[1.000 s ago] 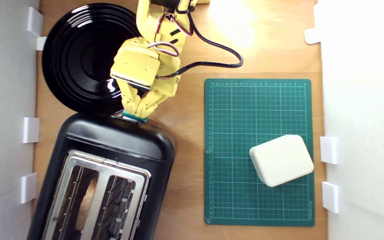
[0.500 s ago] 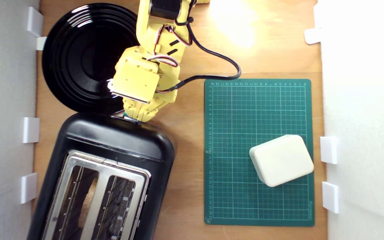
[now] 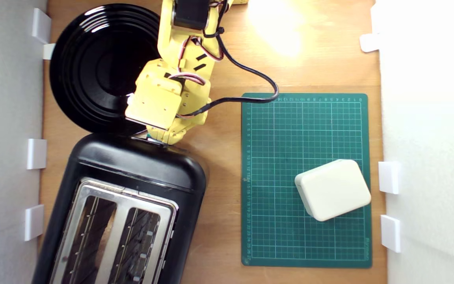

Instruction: Start toaster

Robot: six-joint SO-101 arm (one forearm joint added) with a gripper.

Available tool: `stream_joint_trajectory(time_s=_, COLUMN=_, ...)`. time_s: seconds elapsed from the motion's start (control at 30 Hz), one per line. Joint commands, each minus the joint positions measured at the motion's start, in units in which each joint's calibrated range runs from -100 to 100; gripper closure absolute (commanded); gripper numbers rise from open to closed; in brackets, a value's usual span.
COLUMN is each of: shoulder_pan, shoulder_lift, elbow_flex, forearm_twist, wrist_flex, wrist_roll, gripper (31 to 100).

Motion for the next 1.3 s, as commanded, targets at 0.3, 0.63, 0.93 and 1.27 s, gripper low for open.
stream_joint_trajectory(time_s=0.3, shoulder_pan=3.68, shoulder_lift=5.06, elbow_flex=-0.23, forearm_twist=-0.41, wrist_flex=-0.66, wrist_roll=0.15, gripper=98.8)
stream_joint_trajectory(time_s=0.63, shoulder_pan=3.84, shoulder_lift=9.39, elbow_flex=0.32, forearm_twist=-0.51, wrist_flex=-2.71, wrist_roll=0.00, gripper=98.8)
stream_joint_trajectory(time_s=0.93, shoulder_pan=3.84, shoulder_lift=9.22, elbow_flex=8.22, forearm_twist=0.15, wrist_flex=-9.65, wrist_roll=0.05, gripper=98.8)
stream_joint_trajectory(time_s=1.27, shoulder_pan=3.61, shoulder_lift=9.72, elbow_flex=11.50, forearm_twist=-0.32, wrist_flex=-10.68, wrist_roll=0.00, gripper=98.9)
